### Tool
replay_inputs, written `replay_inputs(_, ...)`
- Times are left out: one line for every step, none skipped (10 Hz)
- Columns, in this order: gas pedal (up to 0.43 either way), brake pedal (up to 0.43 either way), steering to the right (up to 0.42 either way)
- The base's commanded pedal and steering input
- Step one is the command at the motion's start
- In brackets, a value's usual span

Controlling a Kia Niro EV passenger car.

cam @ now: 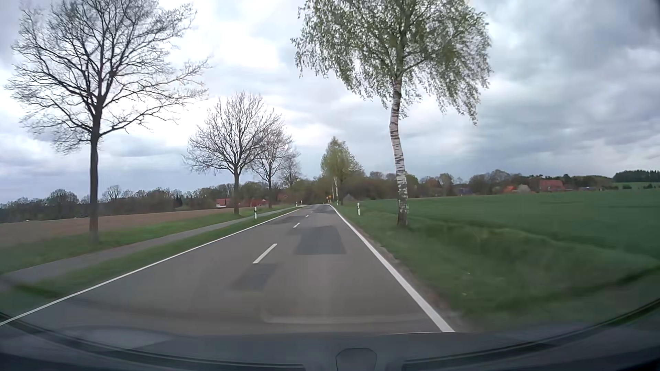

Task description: Follow the waypoints while adhering to traffic rules and regulations

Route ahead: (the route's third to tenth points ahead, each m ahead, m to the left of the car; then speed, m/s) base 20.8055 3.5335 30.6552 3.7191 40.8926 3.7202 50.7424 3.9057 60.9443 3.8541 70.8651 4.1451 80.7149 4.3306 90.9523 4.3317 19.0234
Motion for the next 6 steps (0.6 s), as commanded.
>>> replay_inputs(0.008, 0.000, -0.004)
replay_inputs(0.000, 0.000, -0.004)
replay_inputs(0.000, 0.000, -0.004)
replay_inputs(0.000, 0.000, -0.004)
replay_inputs(0.000, 0.000, -0.004)
replay_inputs(0.000, 0.000, -0.004)
